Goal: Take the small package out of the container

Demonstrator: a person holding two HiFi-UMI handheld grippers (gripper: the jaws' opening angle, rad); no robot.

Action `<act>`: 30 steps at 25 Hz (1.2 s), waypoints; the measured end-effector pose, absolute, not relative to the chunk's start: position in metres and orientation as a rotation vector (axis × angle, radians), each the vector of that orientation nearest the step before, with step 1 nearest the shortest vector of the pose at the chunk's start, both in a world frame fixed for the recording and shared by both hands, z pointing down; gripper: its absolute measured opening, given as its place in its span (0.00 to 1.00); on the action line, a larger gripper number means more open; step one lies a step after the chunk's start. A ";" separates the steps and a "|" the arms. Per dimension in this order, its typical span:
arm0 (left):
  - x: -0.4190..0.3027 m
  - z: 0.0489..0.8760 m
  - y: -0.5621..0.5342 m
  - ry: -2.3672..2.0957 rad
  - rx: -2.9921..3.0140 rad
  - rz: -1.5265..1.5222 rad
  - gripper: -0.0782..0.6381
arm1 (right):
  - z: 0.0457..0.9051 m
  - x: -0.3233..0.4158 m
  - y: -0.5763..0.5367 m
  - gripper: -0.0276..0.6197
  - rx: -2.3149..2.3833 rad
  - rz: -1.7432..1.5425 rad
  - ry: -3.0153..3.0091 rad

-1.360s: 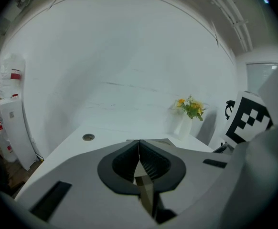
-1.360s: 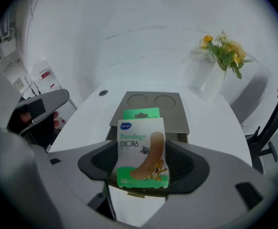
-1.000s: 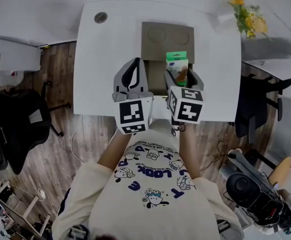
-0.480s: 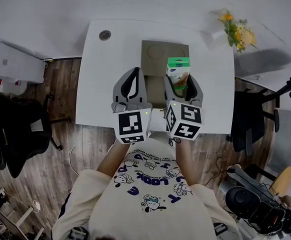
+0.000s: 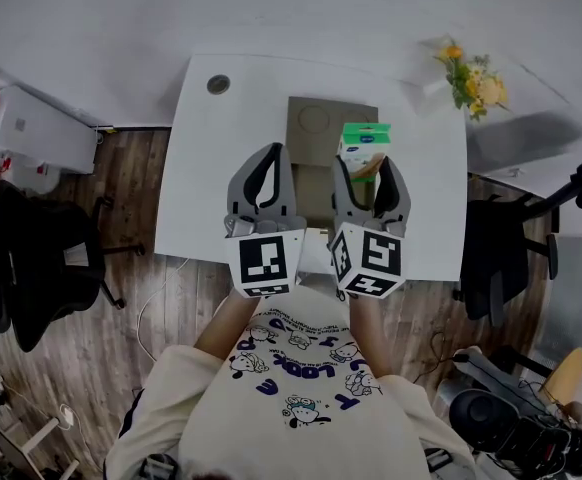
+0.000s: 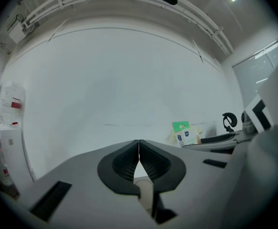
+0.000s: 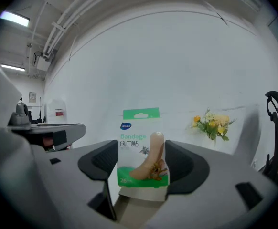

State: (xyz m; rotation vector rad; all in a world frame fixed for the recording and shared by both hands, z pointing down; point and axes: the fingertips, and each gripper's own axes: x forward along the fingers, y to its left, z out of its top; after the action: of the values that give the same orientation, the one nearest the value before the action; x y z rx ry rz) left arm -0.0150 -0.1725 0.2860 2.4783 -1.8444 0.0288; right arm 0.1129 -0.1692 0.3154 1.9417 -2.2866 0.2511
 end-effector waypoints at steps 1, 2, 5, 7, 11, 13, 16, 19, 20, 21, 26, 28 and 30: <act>-0.015 0.284 -0.172 -1.845 2.482 0.023 0.13 | 0.313 0.113 -0.168 0.50 1.947 0.240 -2.292; -0.015 0.283 -0.171 -1.845 2.486 0.019 0.13 | 0.312 0.112 -0.167 0.50 1.953 0.233 -2.297; -0.014 0.279 -0.168 -1.849 2.500 0.010 0.13 | 0.309 0.114 -0.164 0.50 1.976 0.209 -2.310; -0.013 0.276 -0.166 -1.855 2.509 0.005 0.13 | 0.306 0.114 -0.161 0.50 1.996 0.173 -2.317; -0.012 0.273 -0.162 -1.866 2.509 -0.005 0.13 | 0.297 0.113 -0.155 0.50 2.026 0.088 -2.340; -0.011 0.272 -0.161 -1.865 2.510 -0.011 0.13 | 0.294 0.112 -0.153 0.50 2.038 0.063 -2.349; -0.010 0.271 -0.159 -1.865 2.511 -0.014 0.13 | 0.292 0.112 -0.151 0.50 2.055 0.036 -2.351; -0.012 0.271 -0.157 -1.878 2.520 -0.010 0.13 | 0.293 0.111 -0.149 0.50 2.064 0.022 -2.342; -0.013 0.270 -0.156 -1.883 2.526 -0.010 0.13 | 0.293 0.111 -0.149 0.50 2.066 0.023 -2.339; -0.013 0.270 -0.156 -1.886 2.534 -0.012 0.13 | 0.293 0.111 -0.148 0.50 2.069 0.023 -2.335; -0.014 0.270 -0.154 -1.880 2.525 -0.004 0.13 | 0.292 0.114 -0.146 0.50 2.103 0.033 -2.318; -0.014 0.271 -0.154 -1.878 2.524 -0.003 0.13 | 0.291 0.115 -0.146 0.50 2.111 0.033 -2.322; -0.013 0.270 -0.154 -1.875 2.522 -0.007 0.13 | 0.290 0.115 -0.147 0.50 2.115 0.029 -2.322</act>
State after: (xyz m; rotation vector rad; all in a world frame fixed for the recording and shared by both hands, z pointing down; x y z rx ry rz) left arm -0.0131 -0.1542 0.2702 2.5224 -1.8754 -0.0072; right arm 0.1149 -0.1468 0.2896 2.1147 -2.3217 0.0286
